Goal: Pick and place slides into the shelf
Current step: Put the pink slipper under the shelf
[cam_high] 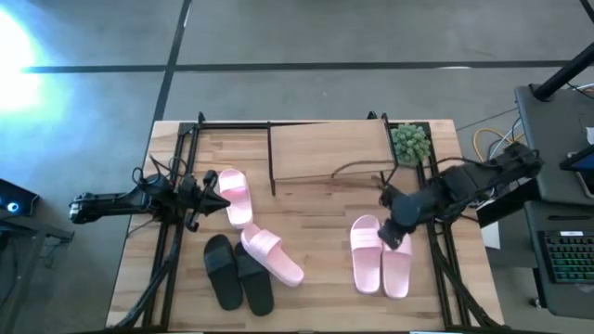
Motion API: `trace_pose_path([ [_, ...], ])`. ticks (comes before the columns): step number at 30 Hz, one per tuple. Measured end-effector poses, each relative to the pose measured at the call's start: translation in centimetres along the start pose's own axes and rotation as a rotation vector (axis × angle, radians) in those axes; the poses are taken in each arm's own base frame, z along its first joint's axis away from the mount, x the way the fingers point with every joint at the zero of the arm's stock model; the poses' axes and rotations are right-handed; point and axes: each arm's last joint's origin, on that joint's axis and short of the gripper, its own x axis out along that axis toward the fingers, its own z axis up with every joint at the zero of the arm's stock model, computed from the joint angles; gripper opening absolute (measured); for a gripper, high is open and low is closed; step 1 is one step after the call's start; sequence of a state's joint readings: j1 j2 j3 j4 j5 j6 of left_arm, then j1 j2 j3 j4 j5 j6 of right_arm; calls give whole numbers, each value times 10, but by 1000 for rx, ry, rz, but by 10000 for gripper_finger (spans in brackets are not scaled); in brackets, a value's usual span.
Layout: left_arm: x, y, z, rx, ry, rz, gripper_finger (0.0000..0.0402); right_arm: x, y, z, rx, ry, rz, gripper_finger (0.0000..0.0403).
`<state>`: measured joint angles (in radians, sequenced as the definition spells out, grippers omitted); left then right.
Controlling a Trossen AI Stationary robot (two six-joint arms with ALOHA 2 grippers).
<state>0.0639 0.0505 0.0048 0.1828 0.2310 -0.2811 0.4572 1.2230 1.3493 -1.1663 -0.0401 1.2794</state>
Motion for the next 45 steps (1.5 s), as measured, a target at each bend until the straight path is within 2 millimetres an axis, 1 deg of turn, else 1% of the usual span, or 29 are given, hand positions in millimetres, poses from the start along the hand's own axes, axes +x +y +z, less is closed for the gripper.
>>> trace_pose_path([
  [5, 0, -1, 4, 10, -42, -12, 2, 11, 24, -25, -19, 70, -187, 12],
  [8, 0, -2, 7, 12, -70, -20, 2, 23, 33, -43, -55, 54, -315, 12],
  [11, -1, -3, 9, -69, -92, -31, 2, 39, 38, -59, -119, 2, -448, 12],
  [13, 0, -3, 9, -141, -90, -34, 2, 52, 42, -66, -117, -19, -488, 12],
  [18, 0, -3, 9, -321, -85, -41, 2, 84, 50, -72, 2, -51, -573, 12],
  [20, 0, -3, 9, -400, -84, -45, 2, 96, 55, -73, 11, -56, -585, 12],
  [24, -1, -3, 10, -445, -94, -53, 2, 111, 65, -72, 23, -60, -606, 12],
  [26, -1, -4, 13, -440, -118, -66, 2, 116, 71, -71, 38, -75, -594, 12],
  [29, -2, -5, 17, -428, -160, -90, 2, 121, 78, -69, 12, -84, -595, 12],
  [32, -2, -6, 20, -420, -189, -107, 2, 124, 79, -69, -18, -59, -619, 13],
  [36, -2, -6, 20, -420, -186, -106, 2, 123, 79, -68, 2, -53, -615, 24],
  [39, -2, -6, 20, -420, -185, -105, 2, 119, 79, -66, -23, -69, -605, 48],
  [43, -2, -6, 20, -420, -183, -104, 2, 113, 82, -65, -65, -89, -592, 95],
  [45, -2, -6, 19, -421, -179, -102, 2, 113, 82, -68, -122, -72, -597, 120],
])
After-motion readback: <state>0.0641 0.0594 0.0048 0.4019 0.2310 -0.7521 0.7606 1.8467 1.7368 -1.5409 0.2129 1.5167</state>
